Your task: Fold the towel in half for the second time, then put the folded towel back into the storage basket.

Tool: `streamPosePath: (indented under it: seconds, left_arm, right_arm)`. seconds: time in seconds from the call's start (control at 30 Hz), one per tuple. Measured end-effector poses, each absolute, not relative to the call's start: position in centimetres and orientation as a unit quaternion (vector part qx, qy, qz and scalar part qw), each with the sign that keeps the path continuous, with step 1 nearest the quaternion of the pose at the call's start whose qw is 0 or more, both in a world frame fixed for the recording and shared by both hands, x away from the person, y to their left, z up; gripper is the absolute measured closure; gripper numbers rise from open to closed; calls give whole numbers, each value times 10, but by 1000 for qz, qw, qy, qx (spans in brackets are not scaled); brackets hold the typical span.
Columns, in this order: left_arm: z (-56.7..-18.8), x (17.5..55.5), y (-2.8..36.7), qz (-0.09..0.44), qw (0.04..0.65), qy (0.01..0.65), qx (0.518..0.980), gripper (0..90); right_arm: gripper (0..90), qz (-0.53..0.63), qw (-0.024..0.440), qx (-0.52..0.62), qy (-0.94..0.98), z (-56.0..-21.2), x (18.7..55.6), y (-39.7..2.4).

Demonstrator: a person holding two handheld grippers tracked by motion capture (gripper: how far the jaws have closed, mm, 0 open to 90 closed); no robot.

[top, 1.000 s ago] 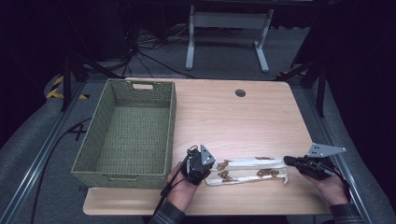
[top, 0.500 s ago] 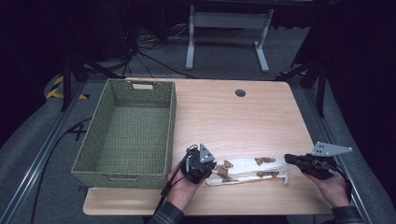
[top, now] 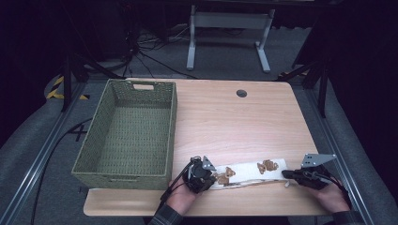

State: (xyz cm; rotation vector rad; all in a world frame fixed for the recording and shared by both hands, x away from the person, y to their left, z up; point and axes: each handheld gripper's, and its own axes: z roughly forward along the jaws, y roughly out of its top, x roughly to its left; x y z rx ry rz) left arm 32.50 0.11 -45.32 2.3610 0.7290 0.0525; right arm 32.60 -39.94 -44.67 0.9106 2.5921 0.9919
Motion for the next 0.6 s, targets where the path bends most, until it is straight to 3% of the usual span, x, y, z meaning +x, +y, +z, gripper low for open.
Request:
streamPosePath:
  seconds: [0.2,0.27,0.37,0.6]
  left_arm:
    - [-451,321,-1,27,315,260,912,890]
    - [-450,322,-2,25,324,260,909,836]
    - [-444,323,-4,37,336,257,905,825]
    - [-429,346,-12,49,364,258,894,897]
  right_arm:
    - [899,339,106,312,881,-448,329,-401]
    - [898,339,108,310,882,-447,328,-401]
    - [897,349,114,308,877,-443,327,-399]
    - [897,380,96,292,872,-438,325,-382]
